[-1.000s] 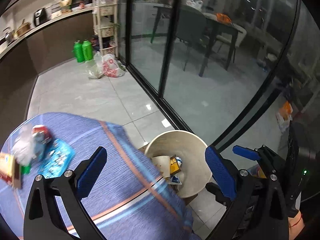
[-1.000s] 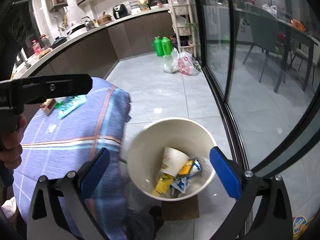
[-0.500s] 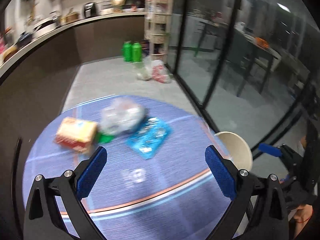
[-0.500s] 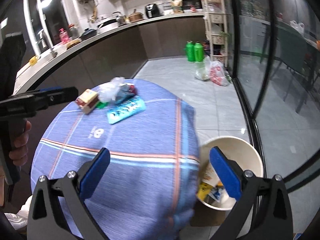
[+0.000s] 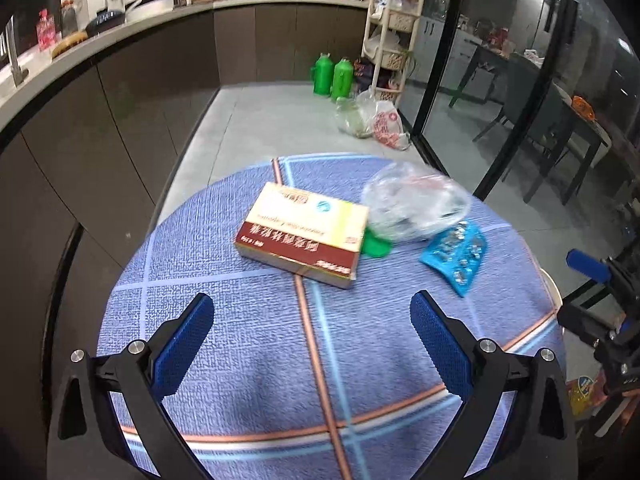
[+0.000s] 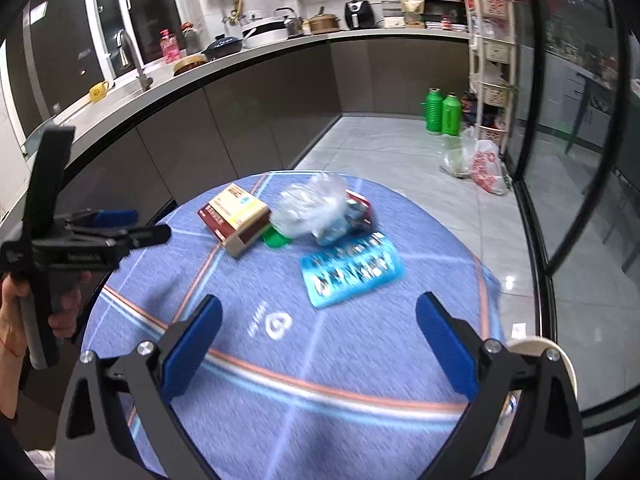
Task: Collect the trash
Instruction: 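Move both tools back over the table toward the plastic bag and blister pack, then grasp the clear plastic bag with the left tool while the right tool grasps the blue blister pack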
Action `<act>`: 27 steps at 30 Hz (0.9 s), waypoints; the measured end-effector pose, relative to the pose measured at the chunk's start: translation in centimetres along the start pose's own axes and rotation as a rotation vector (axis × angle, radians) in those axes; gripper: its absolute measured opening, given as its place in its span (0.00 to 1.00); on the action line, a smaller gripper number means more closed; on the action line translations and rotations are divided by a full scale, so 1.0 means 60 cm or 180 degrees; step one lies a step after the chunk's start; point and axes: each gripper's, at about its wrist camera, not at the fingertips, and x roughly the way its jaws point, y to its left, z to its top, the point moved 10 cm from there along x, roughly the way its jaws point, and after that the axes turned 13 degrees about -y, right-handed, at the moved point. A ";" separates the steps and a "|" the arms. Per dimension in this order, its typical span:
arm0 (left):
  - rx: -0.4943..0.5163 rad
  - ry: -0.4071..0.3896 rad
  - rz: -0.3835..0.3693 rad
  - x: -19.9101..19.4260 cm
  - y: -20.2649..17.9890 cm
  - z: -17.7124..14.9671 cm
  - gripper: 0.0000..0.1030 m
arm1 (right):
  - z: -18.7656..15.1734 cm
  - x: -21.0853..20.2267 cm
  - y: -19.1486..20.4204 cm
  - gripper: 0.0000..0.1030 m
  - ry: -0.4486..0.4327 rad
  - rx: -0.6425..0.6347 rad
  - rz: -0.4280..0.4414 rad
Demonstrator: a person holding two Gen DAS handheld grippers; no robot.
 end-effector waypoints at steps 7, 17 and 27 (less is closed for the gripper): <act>-0.0039 0.0128 -0.0175 0.031 0.012 0.000 0.92 | 0.025 0.091 0.007 0.86 0.0110 0.0041 0.0005; 0.0141 0.0049 -0.0699 0.064 -0.070 0.052 0.90 | -0.035 0.172 -0.009 0.89 0.0417 -0.0117 -0.0126; 0.0513 0.0181 -0.0823 0.141 -0.158 0.053 0.74 | -0.072 0.209 -0.025 0.88 0.0474 -0.0258 -0.0278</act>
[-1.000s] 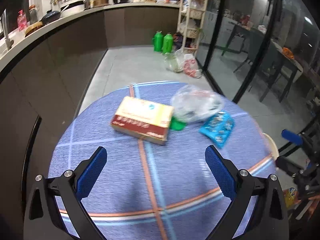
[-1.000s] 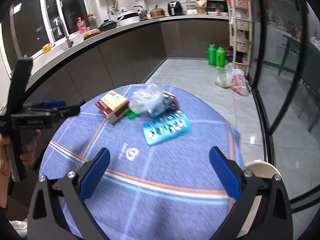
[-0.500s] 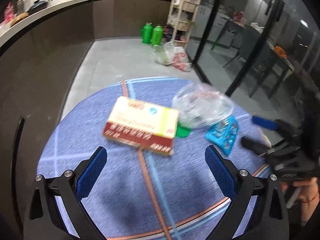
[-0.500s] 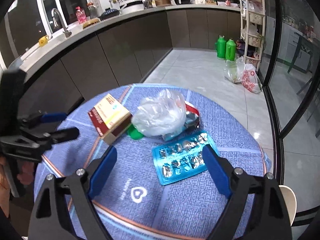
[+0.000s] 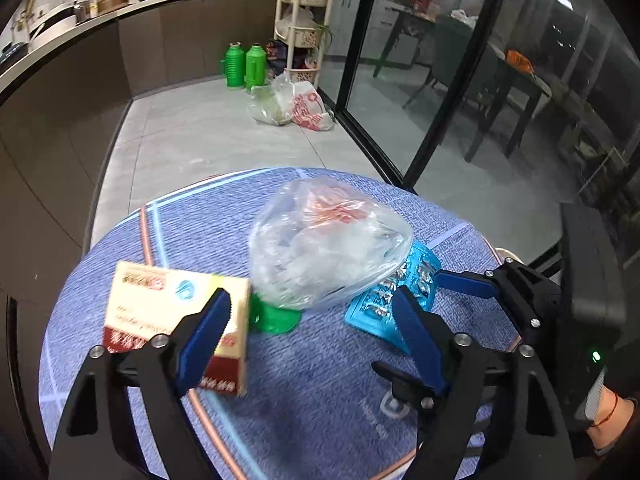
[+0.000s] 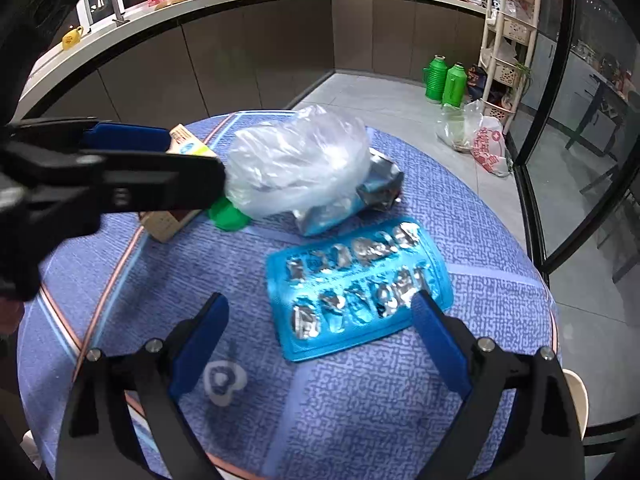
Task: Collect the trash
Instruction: 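Grasp the clear plastic bag with the left tool while the right tool grasps the blue blister pack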
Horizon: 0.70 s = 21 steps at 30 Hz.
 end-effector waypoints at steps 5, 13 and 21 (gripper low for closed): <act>0.0140 0.0045 0.0059 0.034 -0.013 0.005 0.68 | -0.007 -0.004 -0.016 0.65 -0.0043 -0.0056 -0.0076; 0.0170 0.0127 0.0093 0.060 -0.021 0.003 0.38 | -0.020 -0.020 -0.028 0.05 -0.0016 0.0048 0.0016; -0.0125 0.0116 0.0031 0.056 -0.007 0.007 0.02 | -0.019 -0.046 -0.038 0.15 -0.0077 0.0247 0.0120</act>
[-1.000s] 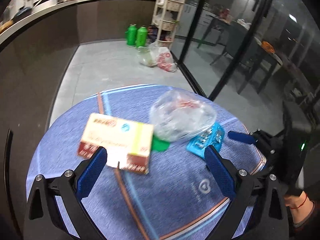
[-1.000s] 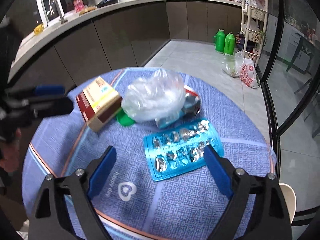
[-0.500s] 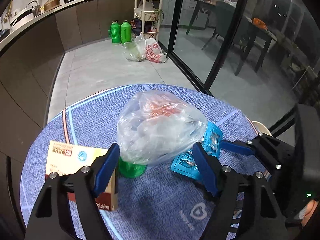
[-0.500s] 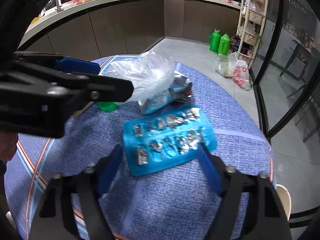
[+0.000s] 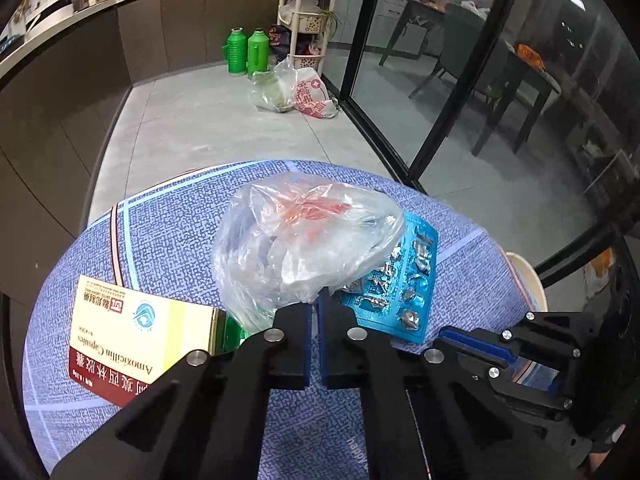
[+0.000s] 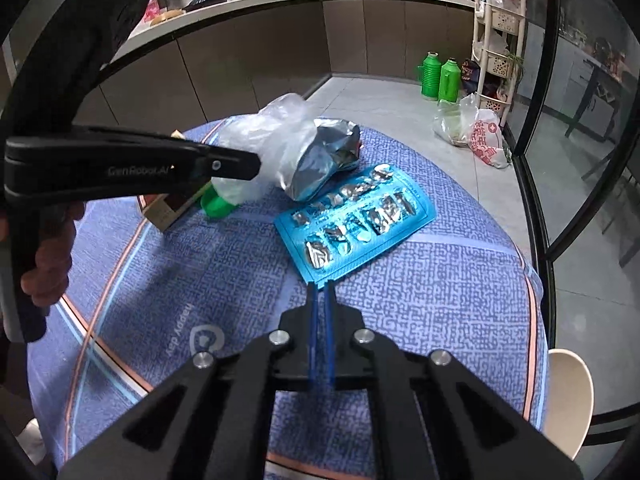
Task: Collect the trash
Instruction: 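Grasp the clear plastic bag with the left tool while the right tool grasps the blue blister pack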
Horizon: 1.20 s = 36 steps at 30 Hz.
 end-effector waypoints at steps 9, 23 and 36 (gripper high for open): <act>-0.0284 -0.0294 -0.0039 -0.094 0.028 0.000 0.02 | 0.072 0.024 -0.043 0.97 -0.0175 -0.0018 0.0113; -0.0582 -0.0516 0.0101 -0.192 0.088 -0.031 0.02 | 0.077 0.086 -0.029 0.97 0.0039 -0.0141 0.0426; -0.0680 -0.0518 0.0135 -0.213 0.100 -0.051 0.02 | 0.014 0.010 0.078 0.97 0.0112 -0.0389 0.0818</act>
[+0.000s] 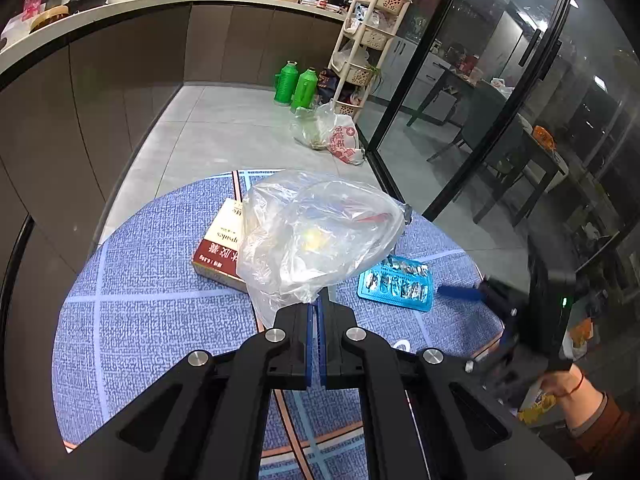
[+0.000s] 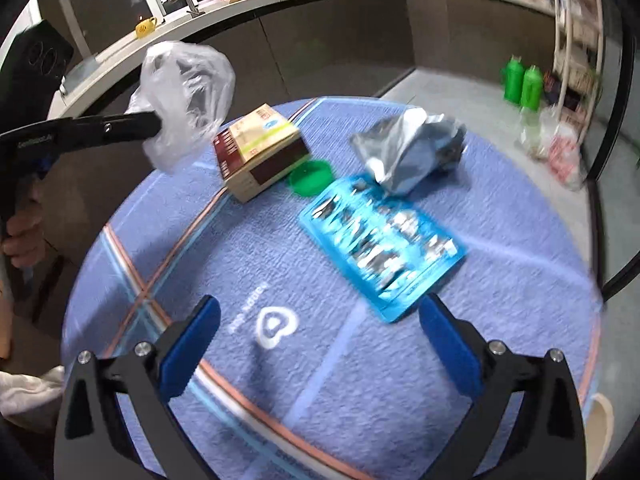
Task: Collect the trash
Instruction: 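Grasp the clear plastic bag with the left tool while the right tool grasps the blue blister pack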
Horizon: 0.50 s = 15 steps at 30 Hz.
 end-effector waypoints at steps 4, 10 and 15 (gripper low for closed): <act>0.0006 -0.0011 0.0007 -0.007 0.002 0.001 0.02 | 0.033 0.012 -0.039 0.97 -0.0060 0.0010 -0.0079; -0.0011 0.0015 0.0015 -0.015 0.008 -0.010 0.02 | 0.041 0.075 -0.059 0.97 0.0157 -0.0277 -0.0066; -0.0024 0.0036 0.0049 -0.015 0.015 -0.012 0.02 | 0.018 0.086 -0.040 0.97 0.0242 -0.0334 -0.0001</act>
